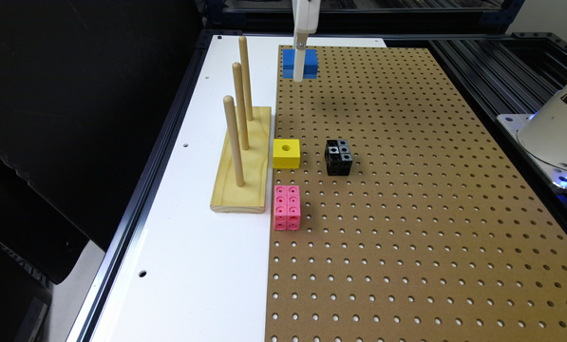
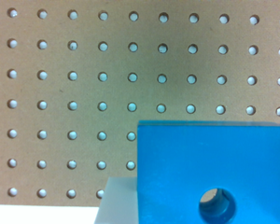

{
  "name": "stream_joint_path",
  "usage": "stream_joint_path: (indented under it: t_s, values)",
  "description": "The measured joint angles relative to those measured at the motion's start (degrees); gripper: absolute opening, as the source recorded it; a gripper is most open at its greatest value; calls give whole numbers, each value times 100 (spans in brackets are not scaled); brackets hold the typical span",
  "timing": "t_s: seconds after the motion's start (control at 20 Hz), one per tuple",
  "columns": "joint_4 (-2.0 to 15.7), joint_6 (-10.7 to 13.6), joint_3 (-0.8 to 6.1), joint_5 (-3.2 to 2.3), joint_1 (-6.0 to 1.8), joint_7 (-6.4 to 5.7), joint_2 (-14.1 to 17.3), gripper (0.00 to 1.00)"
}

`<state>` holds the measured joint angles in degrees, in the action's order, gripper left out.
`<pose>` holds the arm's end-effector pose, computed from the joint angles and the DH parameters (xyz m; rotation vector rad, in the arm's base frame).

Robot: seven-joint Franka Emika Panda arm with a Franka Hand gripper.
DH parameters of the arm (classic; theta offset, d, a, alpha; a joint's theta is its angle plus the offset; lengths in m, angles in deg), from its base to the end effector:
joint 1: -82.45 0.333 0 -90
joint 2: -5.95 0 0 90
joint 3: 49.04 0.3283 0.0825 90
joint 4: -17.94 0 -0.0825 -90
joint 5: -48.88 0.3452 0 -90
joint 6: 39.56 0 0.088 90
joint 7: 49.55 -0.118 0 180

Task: Pick up blue block.

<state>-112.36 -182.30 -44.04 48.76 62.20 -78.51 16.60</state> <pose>0.4967 -0.1358 0.3095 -2.8931 1.1753 -0.0468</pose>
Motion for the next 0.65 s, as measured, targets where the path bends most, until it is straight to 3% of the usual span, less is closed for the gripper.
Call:
stream_joint_path:
  t_s: [0.3, 0.5, 0.65]
  values:
    - [8, 203, 3, 0, 0, -1, -239, 0]
    - [16, 477, 6, 3, 0, -1, -538, 0]
    - [39, 844, 10, 11, 1, -2, -919, 0]
